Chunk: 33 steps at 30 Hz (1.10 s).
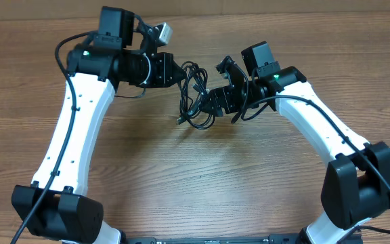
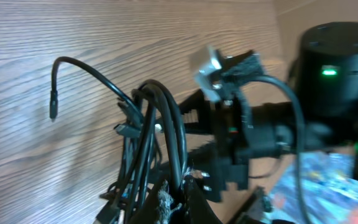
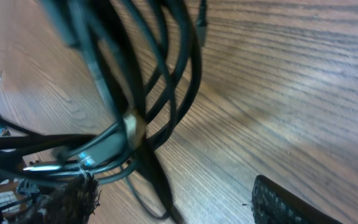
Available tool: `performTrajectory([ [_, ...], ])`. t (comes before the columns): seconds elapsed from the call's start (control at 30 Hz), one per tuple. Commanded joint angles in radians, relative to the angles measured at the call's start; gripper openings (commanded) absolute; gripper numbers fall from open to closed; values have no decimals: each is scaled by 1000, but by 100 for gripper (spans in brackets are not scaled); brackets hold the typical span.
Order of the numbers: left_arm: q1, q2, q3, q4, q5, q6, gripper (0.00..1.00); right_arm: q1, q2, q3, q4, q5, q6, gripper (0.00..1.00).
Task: Untangle cables
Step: 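Lift the bundle with the left gripper and grasp a strand with the right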
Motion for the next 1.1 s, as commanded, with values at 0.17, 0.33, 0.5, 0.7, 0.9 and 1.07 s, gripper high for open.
performTrajectory([
  [0.17, 68, -14, 6, 8, 209, 23, 4, -2, 26, 2, 68, 1, -84, 63],
  [0.33, 86, -14, 6, 9, 293, 23, 4, -2, 32, 2, 121, -8, -84, 50],
  [0.5, 87, -14, 6, 24, 303, 23, 4, 3, 33, 2, 132, -35, -90, 49],
  [0.7, 87, -14, 6, 24, 411, 23, 4, 4, 33, 2, 161, -35, -88, 48],
  [0.9, 87, -14, 6, 23, 474, 23, 4, 16, 33, 2, 191, -50, -87, 28],
  [1.07, 87, -14, 6, 12, 378, 23, 4, 8, 32, 2, 190, -46, 0, 4],
])
